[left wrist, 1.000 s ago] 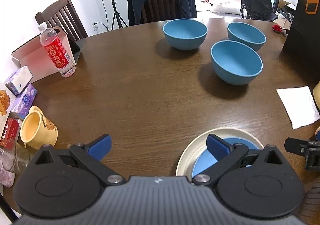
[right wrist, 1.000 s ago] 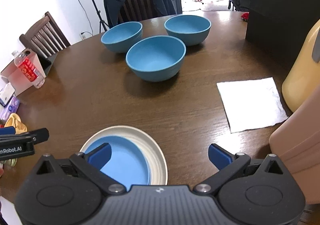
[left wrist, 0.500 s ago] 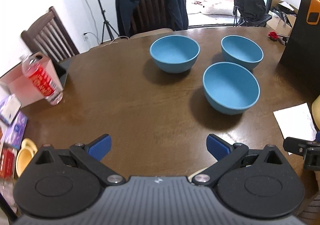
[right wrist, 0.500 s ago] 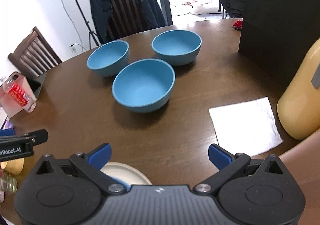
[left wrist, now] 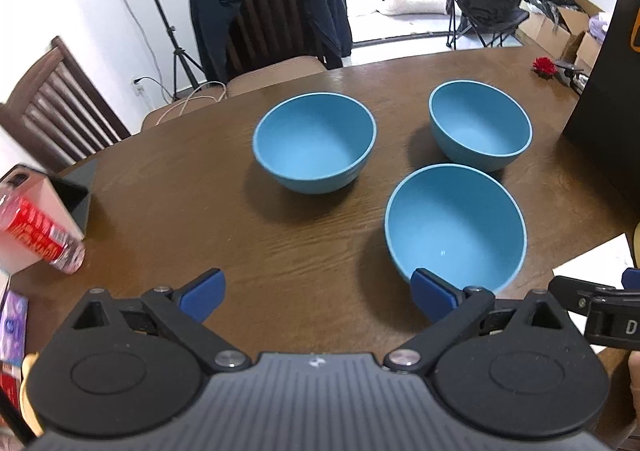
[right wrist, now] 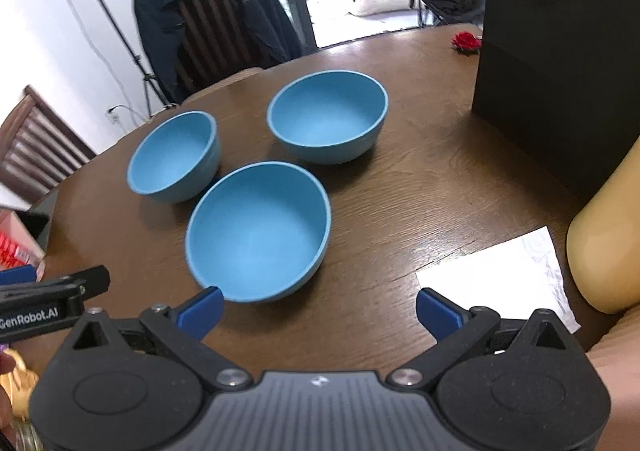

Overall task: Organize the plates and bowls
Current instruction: 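Move both tools to the rim of a blue bowl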

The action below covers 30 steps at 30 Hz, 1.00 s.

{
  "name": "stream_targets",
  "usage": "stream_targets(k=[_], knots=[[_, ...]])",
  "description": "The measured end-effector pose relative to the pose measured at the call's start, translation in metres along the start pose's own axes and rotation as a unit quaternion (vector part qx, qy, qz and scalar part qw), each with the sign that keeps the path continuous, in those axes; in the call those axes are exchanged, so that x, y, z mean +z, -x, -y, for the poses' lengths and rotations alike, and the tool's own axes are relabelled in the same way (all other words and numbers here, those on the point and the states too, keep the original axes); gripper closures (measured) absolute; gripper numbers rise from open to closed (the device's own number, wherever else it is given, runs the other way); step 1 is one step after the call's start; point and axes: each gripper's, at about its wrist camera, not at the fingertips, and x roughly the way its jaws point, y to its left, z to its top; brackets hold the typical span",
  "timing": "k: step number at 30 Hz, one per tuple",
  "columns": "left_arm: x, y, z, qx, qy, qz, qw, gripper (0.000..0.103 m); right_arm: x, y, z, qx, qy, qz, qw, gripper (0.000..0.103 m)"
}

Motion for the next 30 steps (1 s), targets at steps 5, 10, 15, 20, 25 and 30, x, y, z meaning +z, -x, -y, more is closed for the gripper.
stream_targets(k=[5,10,15,20,25,30], knots=[[0.019,-0.033,0.01,-0.013,-0.019,-0.019,0.9996,0.018,0.011,-0.029,0.002,-0.013,-0.028,-0.016,0.999,0.014],[0.031,-0.066,0.017,-0.026,-0.031,-0.038,0.9984,0.028,0.02,-0.054,-0.002,-0.026,-0.035,-0.03,0.999,0.023],[0.043,-0.094,0.022,-0.033,-0.033,-0.058,0.9972,0.034,0.025,-0.074,-0.005,-0.035,-0.041,-0.039,0.998,0.034],[0.05,-0.113,0.025,-0.042,-0.038,-0.071,0.9959,0.04,0.029,-0.089,-0.008,-0.044,-0.046,-0.048,0.997,0.041],[0.053,-0.127,0.03,-0.054,-0.036,-0.086,0.9942,0.046,0.032,-0.099,-0.007,-0.055,-0.049,-0.056,0.996,0.047],[0.055,-0.136,0.033,-0.065,-0.032,-0.095,0.9929,0.063,0.035,-0.105,-0.007,-0.058,-0.05,-0.059,0.995,0.057]])
